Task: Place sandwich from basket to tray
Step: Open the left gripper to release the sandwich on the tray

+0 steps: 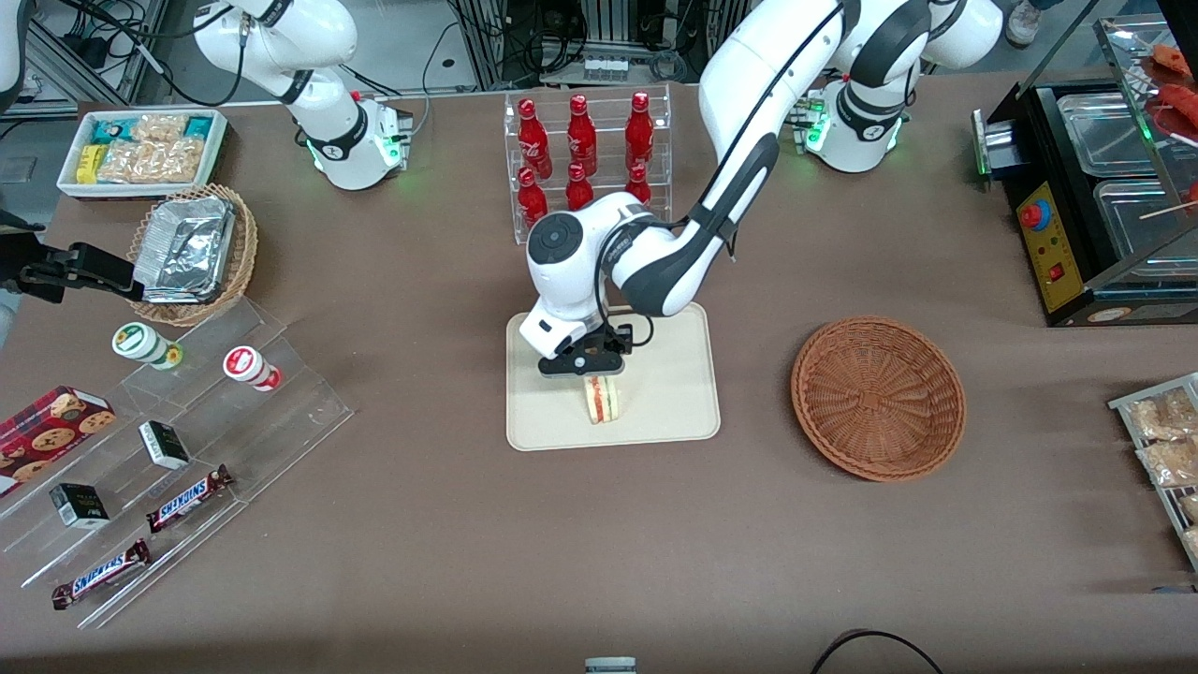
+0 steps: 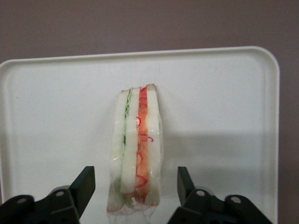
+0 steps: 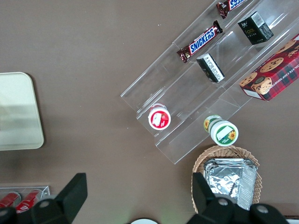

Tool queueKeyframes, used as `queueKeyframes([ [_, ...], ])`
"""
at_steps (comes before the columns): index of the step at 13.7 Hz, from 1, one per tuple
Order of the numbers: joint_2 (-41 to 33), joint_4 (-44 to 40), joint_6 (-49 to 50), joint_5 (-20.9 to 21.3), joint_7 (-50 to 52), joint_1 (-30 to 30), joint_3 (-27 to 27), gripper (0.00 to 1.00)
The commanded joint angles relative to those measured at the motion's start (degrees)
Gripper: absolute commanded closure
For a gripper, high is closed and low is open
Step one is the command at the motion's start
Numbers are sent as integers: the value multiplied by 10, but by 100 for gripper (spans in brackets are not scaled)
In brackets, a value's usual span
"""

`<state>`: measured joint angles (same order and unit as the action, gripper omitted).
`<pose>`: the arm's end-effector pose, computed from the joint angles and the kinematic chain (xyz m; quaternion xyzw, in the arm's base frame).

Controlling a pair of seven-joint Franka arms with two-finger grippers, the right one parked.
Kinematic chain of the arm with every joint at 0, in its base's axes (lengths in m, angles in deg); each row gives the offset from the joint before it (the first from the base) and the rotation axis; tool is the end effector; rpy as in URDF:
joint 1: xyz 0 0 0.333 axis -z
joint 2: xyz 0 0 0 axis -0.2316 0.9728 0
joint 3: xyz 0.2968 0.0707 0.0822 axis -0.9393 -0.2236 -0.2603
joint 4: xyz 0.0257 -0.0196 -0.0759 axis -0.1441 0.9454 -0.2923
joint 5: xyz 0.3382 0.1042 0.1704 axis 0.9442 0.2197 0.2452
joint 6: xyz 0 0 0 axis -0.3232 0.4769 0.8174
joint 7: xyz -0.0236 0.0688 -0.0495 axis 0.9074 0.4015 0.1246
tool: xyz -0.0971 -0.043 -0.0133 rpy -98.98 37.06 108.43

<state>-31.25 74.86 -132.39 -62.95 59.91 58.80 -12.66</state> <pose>0.4921 -0.5551 0.2827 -0.9979 -0.0183 -0.0519 0.0335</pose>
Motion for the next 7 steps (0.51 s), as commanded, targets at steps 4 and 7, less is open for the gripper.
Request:
queueKeyframes([
  [4,-145,10,123,-51,16,-43,-8,0],
  [7,-225,38,183,-57,1,-102,-7,0],
])
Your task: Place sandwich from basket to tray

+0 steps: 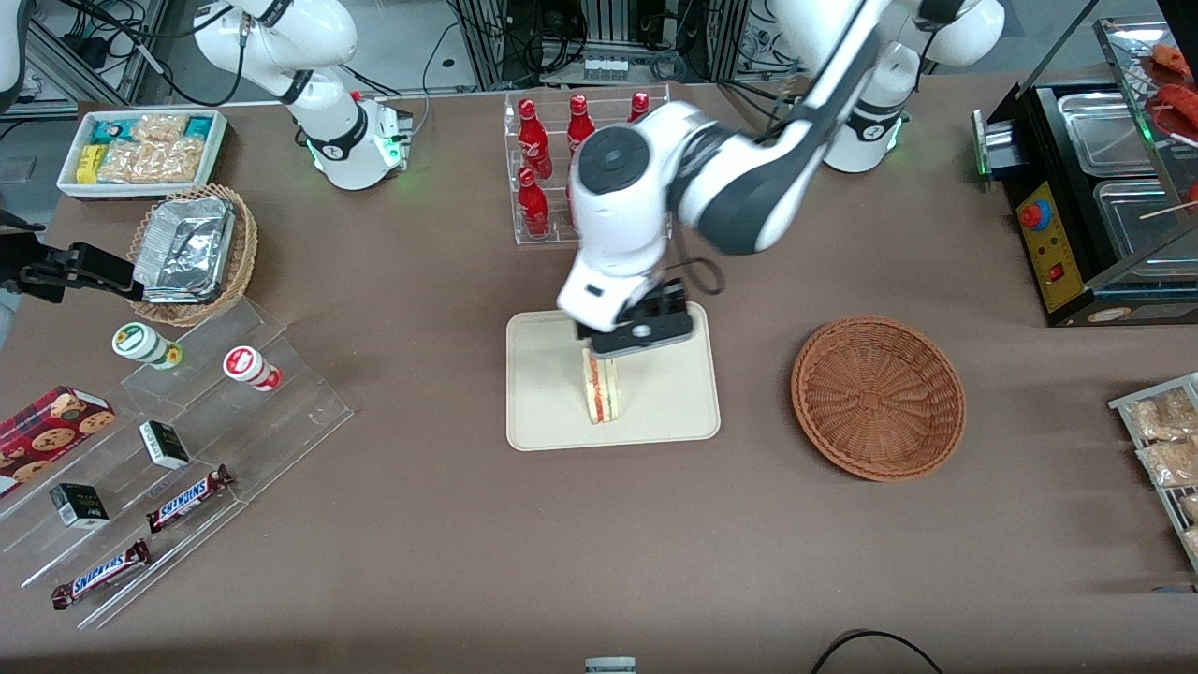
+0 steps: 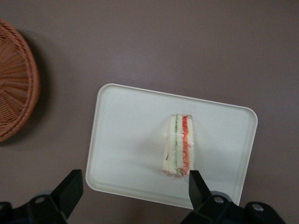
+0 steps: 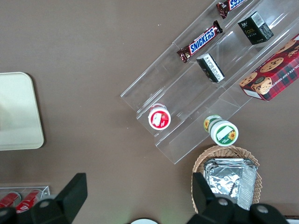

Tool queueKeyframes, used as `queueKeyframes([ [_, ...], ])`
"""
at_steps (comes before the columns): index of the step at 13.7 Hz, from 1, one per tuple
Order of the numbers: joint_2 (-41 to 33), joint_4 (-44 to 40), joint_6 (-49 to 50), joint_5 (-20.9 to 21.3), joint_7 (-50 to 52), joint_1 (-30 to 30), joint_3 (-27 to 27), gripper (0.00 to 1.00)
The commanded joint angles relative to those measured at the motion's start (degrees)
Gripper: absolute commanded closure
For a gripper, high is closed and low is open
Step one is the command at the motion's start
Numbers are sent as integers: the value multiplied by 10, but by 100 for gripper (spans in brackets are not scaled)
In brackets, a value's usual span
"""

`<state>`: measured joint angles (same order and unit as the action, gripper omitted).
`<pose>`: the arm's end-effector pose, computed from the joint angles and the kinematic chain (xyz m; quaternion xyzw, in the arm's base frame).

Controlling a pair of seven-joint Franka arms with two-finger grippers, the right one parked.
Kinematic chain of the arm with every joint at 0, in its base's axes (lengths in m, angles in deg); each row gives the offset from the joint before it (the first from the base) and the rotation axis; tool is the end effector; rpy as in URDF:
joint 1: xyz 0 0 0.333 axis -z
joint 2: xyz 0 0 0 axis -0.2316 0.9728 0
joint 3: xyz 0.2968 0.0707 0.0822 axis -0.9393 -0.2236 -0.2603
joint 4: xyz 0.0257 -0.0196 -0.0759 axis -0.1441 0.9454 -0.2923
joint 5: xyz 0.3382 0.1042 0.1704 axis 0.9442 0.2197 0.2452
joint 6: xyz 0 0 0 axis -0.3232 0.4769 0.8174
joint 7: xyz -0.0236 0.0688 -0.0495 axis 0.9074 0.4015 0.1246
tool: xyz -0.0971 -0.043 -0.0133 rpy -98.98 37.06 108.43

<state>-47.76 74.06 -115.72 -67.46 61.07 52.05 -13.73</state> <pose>0.5295 -0.4582 0.4716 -0.9908 -0.1256 -0.0428 0.0249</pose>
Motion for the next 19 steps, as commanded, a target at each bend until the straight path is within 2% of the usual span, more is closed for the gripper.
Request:
queueKeyframes([
  [1,-93,65,25,-26,-46,-59,3,0],
  [2,-124,80,48,-40,-90,-86,2,0],
  [5,-183,89,120,-46,-205,-161,2,0],
  [7,-209,89,157,-49,-278,-209,2,0],
  [9,-227,89,184,-77,-344,-270,2,0],
  [11,-245,101,188,-83,-418,-314,2,0],
  [16,-280,140,179,-83,-554,-393,2,0],
  [19,-273,132,178,-79,-560,-390,2,0],
])
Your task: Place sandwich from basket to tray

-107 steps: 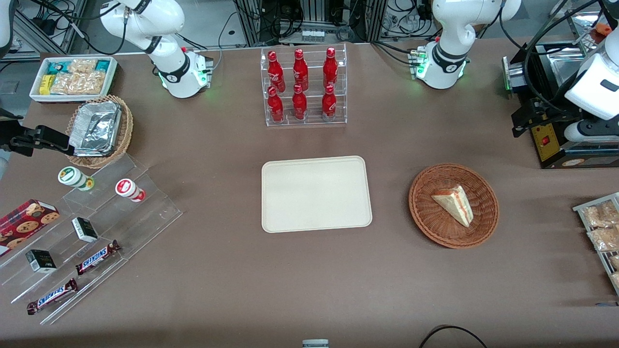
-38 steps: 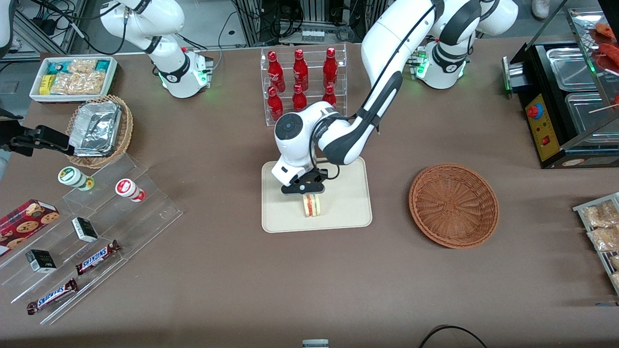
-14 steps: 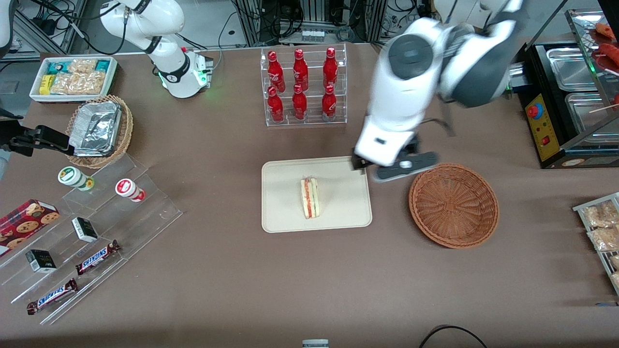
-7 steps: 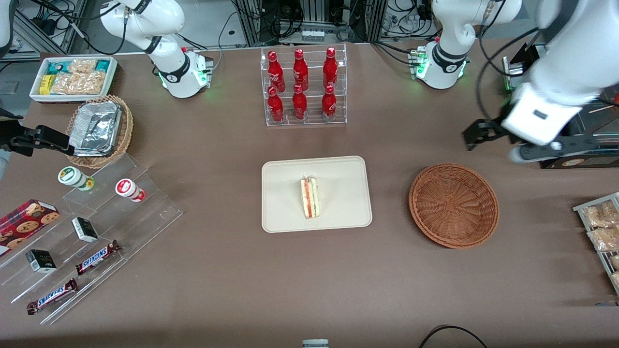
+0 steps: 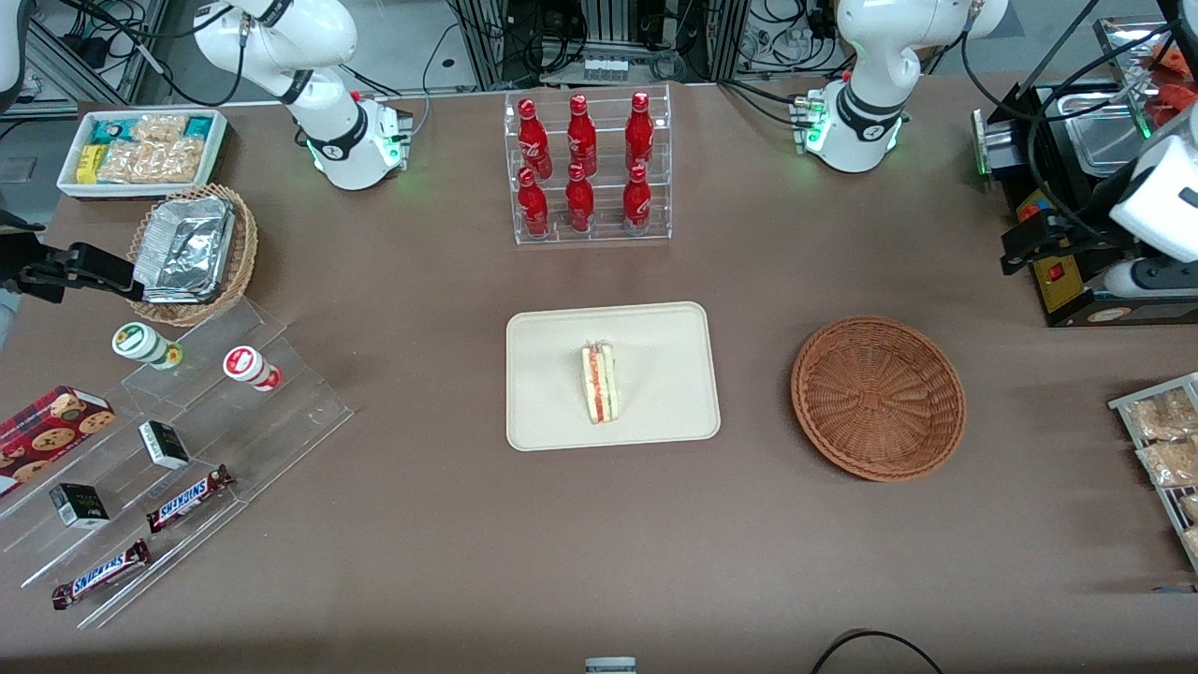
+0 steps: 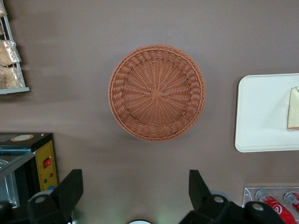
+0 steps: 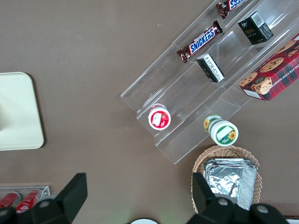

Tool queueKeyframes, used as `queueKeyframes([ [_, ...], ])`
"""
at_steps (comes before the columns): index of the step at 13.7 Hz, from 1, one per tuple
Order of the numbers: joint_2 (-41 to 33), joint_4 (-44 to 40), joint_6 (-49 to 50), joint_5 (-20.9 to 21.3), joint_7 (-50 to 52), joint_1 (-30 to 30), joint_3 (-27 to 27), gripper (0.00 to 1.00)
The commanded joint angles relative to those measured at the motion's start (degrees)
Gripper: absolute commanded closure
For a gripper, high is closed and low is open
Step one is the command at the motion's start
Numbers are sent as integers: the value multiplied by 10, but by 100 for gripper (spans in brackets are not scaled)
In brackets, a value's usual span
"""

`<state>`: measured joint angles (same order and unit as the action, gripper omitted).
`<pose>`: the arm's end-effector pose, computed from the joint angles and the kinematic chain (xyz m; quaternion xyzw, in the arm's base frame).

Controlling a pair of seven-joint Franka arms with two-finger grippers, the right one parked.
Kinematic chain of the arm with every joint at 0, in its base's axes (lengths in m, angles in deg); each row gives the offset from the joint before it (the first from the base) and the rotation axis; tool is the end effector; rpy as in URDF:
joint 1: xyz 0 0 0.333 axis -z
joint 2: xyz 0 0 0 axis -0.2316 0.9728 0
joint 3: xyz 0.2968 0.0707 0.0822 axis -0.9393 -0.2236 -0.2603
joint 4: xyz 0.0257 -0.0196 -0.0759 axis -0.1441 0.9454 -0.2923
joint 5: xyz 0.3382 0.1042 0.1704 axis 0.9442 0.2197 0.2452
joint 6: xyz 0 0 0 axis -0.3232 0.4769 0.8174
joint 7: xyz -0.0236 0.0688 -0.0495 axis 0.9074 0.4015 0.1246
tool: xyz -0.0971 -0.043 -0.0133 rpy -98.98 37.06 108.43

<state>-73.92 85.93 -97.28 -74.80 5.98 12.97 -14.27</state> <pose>0.5496 -0.0275 0.6324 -0.9996 -0.0017 0.0285 0.0029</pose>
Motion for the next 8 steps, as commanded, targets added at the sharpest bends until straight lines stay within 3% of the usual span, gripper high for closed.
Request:
queueKeyframes([
  [1,-13,16,-10,0,-9,3,7,0],
  [8,-13,3,-4,-1,-15,39,-38,0],
])
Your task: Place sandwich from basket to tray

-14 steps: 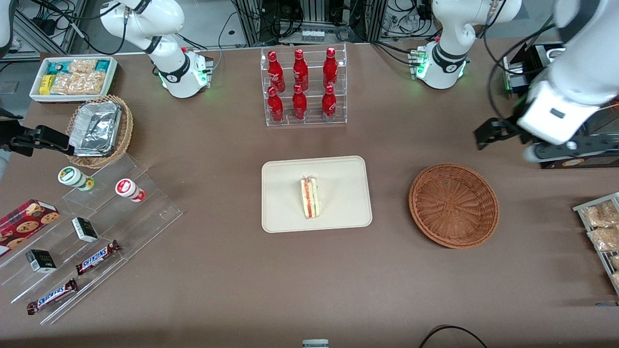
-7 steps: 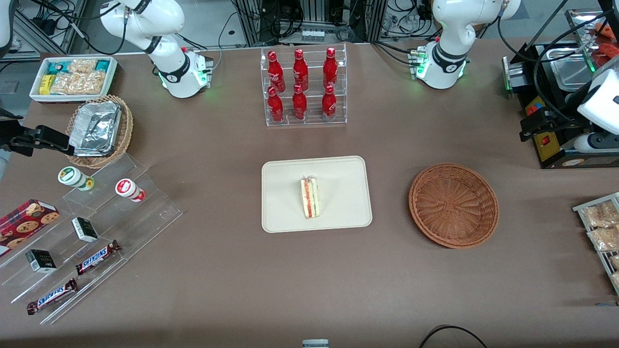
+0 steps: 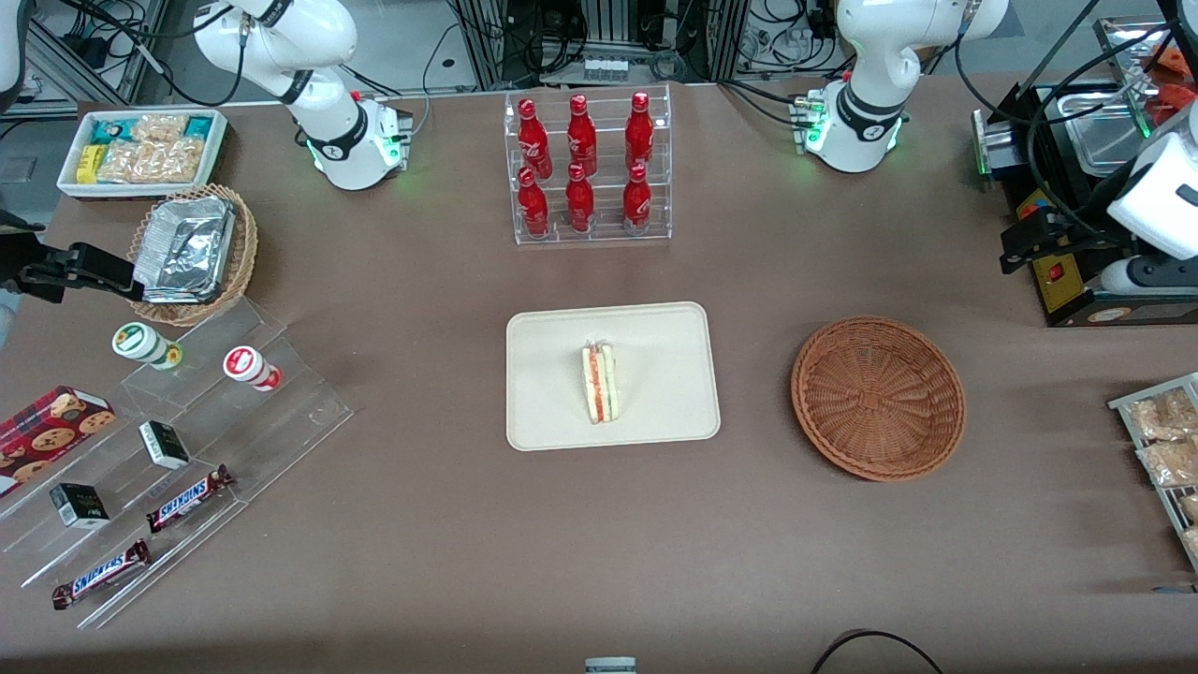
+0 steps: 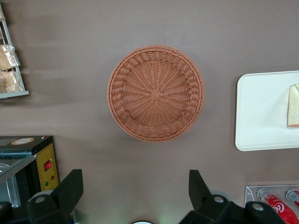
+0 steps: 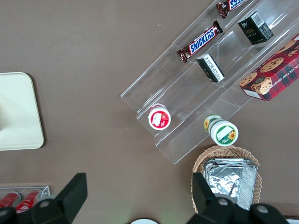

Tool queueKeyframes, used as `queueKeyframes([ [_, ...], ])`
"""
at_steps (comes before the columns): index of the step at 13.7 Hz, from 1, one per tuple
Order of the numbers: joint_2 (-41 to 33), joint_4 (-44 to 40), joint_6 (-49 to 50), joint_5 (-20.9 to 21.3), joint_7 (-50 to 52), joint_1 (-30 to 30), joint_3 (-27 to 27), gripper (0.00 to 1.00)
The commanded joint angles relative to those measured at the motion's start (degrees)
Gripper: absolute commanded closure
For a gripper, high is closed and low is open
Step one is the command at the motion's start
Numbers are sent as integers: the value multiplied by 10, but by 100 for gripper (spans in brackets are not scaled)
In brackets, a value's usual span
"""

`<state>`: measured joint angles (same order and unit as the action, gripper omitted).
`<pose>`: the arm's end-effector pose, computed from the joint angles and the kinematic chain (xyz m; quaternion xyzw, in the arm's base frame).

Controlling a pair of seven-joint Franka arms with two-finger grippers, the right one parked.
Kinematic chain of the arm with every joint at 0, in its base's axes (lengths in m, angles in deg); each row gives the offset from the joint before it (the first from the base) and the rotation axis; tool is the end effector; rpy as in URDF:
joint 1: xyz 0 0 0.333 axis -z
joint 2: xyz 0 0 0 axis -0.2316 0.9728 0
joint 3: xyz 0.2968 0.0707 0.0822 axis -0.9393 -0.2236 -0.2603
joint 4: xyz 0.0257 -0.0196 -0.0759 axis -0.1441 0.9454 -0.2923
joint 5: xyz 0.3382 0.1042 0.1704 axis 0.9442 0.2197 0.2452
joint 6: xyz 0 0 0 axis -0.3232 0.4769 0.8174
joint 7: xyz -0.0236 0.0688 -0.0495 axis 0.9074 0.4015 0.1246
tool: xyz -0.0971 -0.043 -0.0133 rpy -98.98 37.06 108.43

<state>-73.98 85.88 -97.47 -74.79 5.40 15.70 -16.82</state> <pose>0.5496 -0.0294 0.6337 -0.9996 0.0049 0.0259 0.0031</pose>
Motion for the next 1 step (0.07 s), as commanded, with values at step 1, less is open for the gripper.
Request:
queueKeyframes([
  [1,-13,4,-2,0,-10,11,-12,0],
])
